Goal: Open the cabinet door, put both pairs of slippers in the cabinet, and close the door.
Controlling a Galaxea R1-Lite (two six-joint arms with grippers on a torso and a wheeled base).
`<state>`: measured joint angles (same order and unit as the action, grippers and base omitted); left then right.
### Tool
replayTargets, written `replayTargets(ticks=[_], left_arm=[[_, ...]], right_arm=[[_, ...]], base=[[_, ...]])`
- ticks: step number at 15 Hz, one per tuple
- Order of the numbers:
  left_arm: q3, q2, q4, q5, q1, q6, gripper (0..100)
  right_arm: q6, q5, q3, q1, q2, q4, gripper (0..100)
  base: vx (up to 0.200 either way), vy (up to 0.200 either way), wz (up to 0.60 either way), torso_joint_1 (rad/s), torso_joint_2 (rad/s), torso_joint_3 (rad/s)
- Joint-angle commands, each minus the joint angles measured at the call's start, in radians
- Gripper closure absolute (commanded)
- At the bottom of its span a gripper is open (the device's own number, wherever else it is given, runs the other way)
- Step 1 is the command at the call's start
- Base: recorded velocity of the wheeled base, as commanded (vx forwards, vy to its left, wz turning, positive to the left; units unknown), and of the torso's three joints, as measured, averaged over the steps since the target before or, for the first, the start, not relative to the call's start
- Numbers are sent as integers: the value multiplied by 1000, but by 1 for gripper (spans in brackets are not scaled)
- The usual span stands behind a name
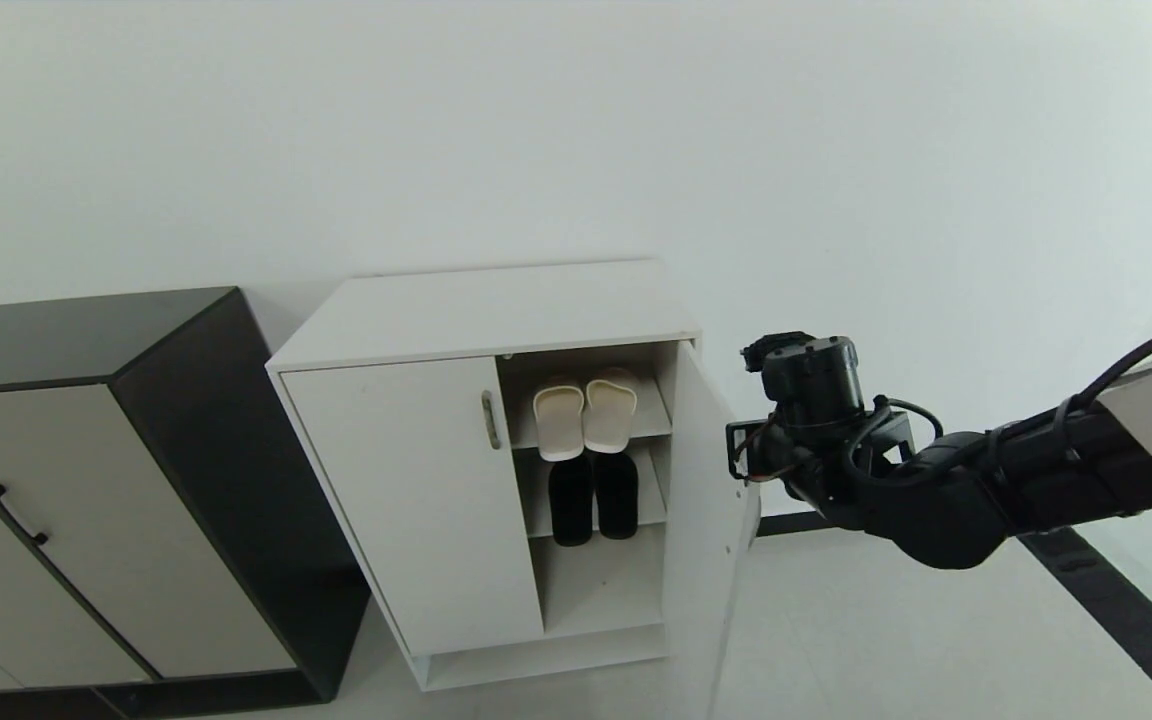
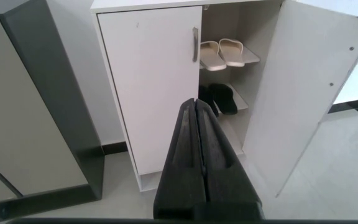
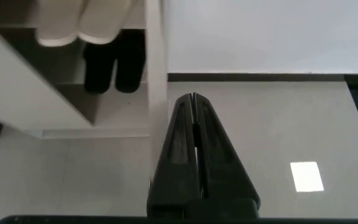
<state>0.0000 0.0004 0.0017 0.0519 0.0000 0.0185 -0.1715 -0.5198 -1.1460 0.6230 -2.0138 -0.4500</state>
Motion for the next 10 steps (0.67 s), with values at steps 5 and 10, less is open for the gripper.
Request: replayTargets(ticks=[5, 10], left_arm=[[0, 0, 0, 0, 0, 0, 100], [0, 1, 0, 0, 0, 0, 100]], right_arm=[[44, 4, 97, 84, 86, -50, 100], [44, 6, 106, 107, 87, -50, 100]], base=[[0, 0, 0, 0, 0, 0], [0, 0, 0, 0, 0, 0]])
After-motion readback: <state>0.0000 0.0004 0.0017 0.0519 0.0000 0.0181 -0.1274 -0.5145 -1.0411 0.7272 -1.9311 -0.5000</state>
